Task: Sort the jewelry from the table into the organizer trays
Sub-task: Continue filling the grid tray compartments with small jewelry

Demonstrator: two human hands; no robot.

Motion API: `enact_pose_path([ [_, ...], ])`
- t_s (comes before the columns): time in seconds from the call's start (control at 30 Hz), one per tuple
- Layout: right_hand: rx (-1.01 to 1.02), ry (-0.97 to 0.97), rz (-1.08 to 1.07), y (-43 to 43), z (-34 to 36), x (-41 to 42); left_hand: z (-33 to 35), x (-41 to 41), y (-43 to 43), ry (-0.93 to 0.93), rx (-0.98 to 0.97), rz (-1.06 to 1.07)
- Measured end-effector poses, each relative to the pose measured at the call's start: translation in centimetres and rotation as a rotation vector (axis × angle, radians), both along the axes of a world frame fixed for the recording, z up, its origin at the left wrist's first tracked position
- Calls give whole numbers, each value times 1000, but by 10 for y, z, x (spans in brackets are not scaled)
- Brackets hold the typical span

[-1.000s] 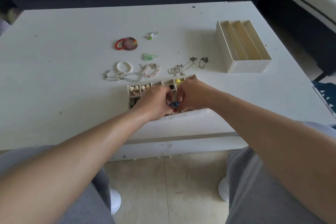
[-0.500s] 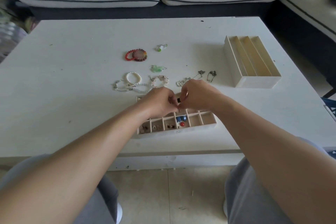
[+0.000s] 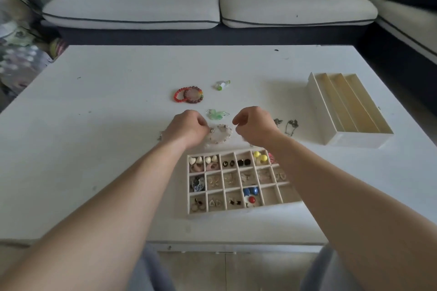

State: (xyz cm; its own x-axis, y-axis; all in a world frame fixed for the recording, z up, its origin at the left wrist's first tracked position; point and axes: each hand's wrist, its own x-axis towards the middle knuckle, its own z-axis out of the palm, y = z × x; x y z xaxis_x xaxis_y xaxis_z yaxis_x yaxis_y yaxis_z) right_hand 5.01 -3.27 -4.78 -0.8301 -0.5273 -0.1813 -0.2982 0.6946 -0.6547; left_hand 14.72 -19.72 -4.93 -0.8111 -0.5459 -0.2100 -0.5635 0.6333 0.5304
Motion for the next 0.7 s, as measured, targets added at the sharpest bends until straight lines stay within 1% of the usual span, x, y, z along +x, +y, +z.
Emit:
enact_pose_path([
  [0.1, -17, -12, -16, -14, -7, -22, -11, -21, -3, 74, -46, 30],
  [0.2, -14, -9, -10, -26, -16, -41, -20, -43, -7, 117, -129, -44],
  [0.3, 8, 18, 16, -39, -23, -51, -26, -57, -10, 102, -195, -92],
  [0.47, 43, 36, 71, -60, -30, -58, -34, -62, -16, 78, -121, -144],
  [0.6, 149, 95, 100, -67, -33, -53, -36, -59, -13, 91, -132, -166],
  [0.7, 186, 117, 126, -64, -35, -53, -37, -59, -10, 105, -122, -150],
])
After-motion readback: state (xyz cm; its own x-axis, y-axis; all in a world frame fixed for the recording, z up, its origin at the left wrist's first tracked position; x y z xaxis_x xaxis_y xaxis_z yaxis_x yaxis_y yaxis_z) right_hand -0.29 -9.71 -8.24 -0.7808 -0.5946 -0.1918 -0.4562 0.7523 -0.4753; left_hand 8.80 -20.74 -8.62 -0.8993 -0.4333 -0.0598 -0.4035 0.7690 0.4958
